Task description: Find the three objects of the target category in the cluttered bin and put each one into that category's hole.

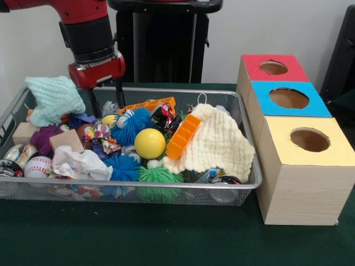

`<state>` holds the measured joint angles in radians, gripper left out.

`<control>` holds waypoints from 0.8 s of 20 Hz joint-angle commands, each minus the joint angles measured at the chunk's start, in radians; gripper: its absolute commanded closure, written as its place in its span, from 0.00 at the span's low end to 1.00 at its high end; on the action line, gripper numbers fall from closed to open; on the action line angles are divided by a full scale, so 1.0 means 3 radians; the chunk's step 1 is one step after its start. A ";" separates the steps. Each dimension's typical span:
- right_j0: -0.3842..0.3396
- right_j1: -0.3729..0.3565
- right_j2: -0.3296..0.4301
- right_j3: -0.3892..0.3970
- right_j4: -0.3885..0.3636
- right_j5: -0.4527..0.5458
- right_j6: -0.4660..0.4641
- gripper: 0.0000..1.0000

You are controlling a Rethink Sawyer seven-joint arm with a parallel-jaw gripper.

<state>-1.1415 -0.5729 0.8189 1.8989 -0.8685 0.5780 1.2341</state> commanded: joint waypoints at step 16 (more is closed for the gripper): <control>0.0126 0.0093 0.0005 -0.0414 -0.0070 0.0229 -0.0575 0.00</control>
<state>-1.1261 -0.5727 0.8188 1.8770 -0.8688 0.5780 1.2341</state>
